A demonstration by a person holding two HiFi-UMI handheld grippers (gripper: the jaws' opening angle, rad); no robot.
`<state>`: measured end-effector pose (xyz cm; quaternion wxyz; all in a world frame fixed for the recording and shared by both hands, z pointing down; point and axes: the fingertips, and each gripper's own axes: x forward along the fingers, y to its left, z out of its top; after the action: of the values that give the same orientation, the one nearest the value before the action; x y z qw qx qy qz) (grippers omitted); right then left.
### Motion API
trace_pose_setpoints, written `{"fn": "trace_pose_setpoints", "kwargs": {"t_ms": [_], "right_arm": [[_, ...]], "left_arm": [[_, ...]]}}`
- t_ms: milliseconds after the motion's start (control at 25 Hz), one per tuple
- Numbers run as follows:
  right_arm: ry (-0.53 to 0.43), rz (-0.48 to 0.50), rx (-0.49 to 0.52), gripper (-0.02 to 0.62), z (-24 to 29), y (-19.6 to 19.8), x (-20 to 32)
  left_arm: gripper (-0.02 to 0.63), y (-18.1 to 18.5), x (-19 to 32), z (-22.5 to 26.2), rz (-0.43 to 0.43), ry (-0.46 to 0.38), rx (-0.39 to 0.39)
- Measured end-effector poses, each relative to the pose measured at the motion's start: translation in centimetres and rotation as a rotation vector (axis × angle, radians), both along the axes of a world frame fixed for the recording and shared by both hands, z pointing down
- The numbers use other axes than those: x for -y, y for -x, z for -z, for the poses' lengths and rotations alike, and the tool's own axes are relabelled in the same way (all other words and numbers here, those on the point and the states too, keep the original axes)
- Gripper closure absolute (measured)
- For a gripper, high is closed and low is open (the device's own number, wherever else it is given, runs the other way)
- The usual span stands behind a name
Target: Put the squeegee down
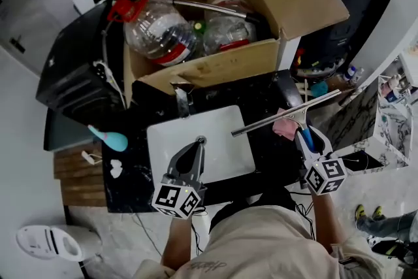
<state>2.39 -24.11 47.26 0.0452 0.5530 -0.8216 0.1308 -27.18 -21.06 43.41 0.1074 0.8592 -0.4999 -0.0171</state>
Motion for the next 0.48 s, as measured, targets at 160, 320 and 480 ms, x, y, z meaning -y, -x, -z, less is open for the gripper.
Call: {"fn": "trace_pose_setpoints", "kwargs": {"t_ms": [160, 320, 480], "right_arm": [[0.032, -0.018, -0.016, 0.463, -1.2, -0.7, 1.6], [0.089, -0.009, 0.004, 0.463, -3.5, -1.3, 3.9], [0.155, 0.018, 0.0, 0.463, -6.6, -1.8, 7.0]], "left_arm": [[0.592, -0.7, 1.6, -0.2, -0.029, 0.013, -0.002], [0.592, -1.6, 3.1, -0.3, -0.027, 0.035, 0.016], [0.592, -2.7, 4.2, 0.0, -0.018, 0.051, 0.036]]}}
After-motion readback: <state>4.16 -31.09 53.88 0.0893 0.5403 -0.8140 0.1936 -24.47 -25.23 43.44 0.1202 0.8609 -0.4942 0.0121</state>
